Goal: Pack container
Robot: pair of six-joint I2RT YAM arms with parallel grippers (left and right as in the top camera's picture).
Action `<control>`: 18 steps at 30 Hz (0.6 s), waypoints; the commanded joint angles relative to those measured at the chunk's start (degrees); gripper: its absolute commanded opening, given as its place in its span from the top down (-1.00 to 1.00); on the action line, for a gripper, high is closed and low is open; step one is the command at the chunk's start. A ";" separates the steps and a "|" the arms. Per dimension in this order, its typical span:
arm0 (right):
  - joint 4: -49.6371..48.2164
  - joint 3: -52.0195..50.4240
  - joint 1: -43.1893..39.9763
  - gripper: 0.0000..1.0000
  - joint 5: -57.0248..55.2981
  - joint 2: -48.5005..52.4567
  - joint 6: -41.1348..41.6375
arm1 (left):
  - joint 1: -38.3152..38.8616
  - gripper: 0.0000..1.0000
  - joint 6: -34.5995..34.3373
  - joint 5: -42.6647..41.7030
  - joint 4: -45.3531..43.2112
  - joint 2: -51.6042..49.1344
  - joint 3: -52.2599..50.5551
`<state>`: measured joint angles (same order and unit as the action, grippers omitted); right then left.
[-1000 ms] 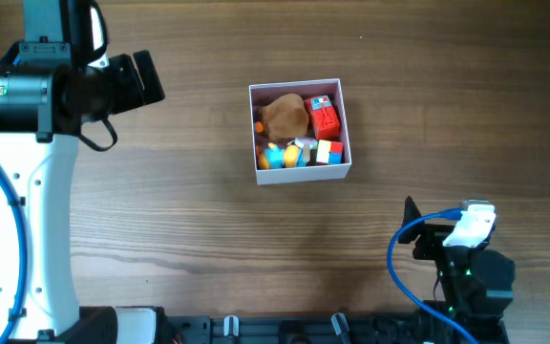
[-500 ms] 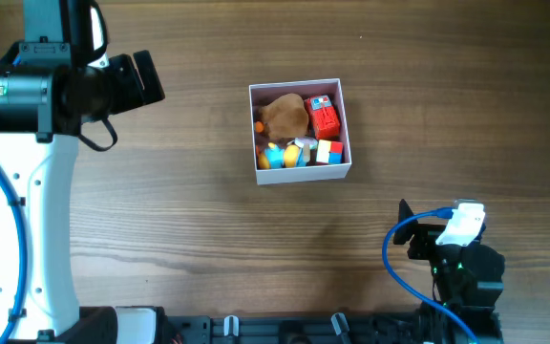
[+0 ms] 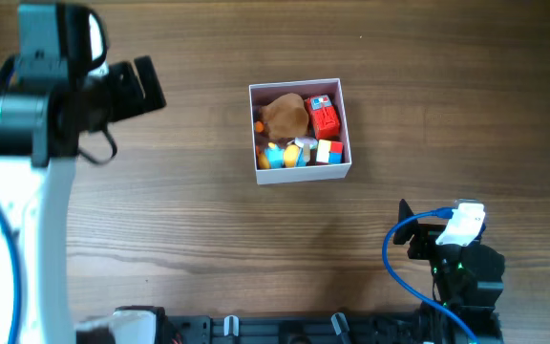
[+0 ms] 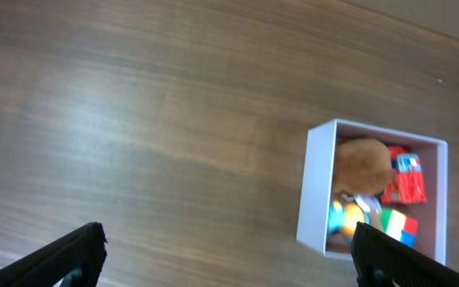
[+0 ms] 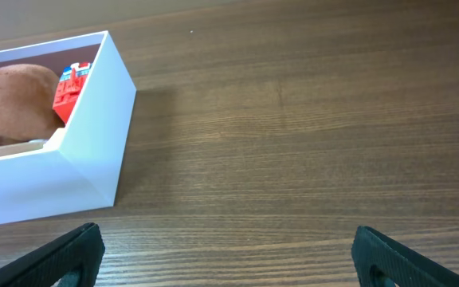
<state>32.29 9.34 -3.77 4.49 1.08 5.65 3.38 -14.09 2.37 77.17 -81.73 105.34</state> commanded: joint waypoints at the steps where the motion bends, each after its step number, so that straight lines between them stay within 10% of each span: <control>1: -0.11 -0.55 0.17 -1.00 0.50 -0.81 -0.98 | -1.44 -0.99 0.26 2.21 -9.01 13.92 -10.80; 7: -0.11 -0.55 0.17 -0.99 0.50 -0.81 -1.01 | -4.31 -0.99 0.09 0.02 -40.15 40.09 -46.40; 18: -0.11 -0.55 0.17 -1.00 0.50 -0.81 -0.98 | -3.61 -1.00 0.04 -5.81 -53.29 74.79 -87.82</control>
<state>32.23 9.34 -3.77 4.49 0.78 5.67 -0.75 -14.09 -0.80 25.06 -11.46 21.96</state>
